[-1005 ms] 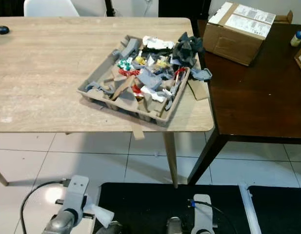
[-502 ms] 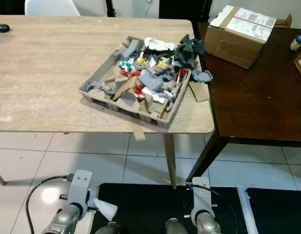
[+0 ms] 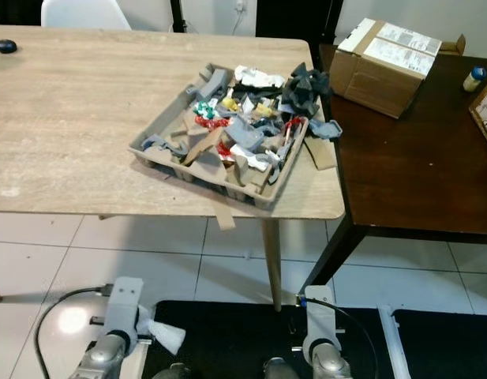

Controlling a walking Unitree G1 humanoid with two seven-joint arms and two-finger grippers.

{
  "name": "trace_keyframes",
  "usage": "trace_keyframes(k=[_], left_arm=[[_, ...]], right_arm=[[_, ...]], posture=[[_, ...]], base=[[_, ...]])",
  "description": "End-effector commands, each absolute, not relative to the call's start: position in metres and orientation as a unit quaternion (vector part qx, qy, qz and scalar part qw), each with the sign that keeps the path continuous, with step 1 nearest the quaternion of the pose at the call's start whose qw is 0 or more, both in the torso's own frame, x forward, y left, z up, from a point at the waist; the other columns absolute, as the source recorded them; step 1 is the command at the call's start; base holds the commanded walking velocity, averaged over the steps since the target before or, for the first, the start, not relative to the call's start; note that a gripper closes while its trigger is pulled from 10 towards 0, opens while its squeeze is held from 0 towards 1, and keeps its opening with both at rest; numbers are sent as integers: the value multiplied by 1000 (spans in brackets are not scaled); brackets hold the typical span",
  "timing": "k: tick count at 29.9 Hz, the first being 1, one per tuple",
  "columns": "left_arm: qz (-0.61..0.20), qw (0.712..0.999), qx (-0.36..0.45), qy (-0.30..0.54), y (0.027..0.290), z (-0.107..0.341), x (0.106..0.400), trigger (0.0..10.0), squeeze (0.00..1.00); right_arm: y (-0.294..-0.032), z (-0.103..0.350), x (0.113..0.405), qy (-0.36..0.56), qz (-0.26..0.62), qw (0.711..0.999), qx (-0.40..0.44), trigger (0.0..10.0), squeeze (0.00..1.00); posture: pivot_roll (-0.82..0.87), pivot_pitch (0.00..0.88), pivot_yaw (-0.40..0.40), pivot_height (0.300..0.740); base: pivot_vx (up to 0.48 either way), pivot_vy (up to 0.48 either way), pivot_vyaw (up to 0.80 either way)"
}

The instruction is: Picking trash to rubbish bin

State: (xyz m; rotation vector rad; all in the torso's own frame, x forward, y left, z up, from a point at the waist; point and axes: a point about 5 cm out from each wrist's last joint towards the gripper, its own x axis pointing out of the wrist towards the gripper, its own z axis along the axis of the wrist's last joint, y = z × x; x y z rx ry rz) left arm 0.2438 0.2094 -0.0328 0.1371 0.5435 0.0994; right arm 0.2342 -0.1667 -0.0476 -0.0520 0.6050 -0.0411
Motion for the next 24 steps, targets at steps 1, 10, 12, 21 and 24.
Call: trace_keyframes(k=[1, 10, 12, 21, 24], left_arm=[[64, 958, 50, 276, 209, -38, 236, 10000, 0], [17, 952, 81, 294, 199, -43, 234, 10000, 0], [15, 953, 82, 292, 198, -43, 234, 10000, 0], [54, 956, 57, 281, 204, -38, 240, 10000, 0], [59, 956, 58, 282, 205, -38, 241, 10000, 0]], right_arm=[[-170, -56, 222, 320, -35, 947, -18, 10000, 0], [-173, -58, 220, 329, -37, 943, -23, 10000, 0], [-173, -59, 219, 330, -39, 943, -22, 10000, 0], [-176, -58, 221, 328, -60, 943, -4, 10000, 0], [-176, -57, 222, 329, -59, 942, -5, 10000, 0]], posture=[[98, 173, -21, 740], [90, 161, -21, 740], [90, 160, -20, 740], [99, 167, -16, 740], [104, 167, -15, 740]], base=[[0, 0, 0], [0, 0, 0], [0, 0, 0], [0, 0, 0], [0, 0, 0]])
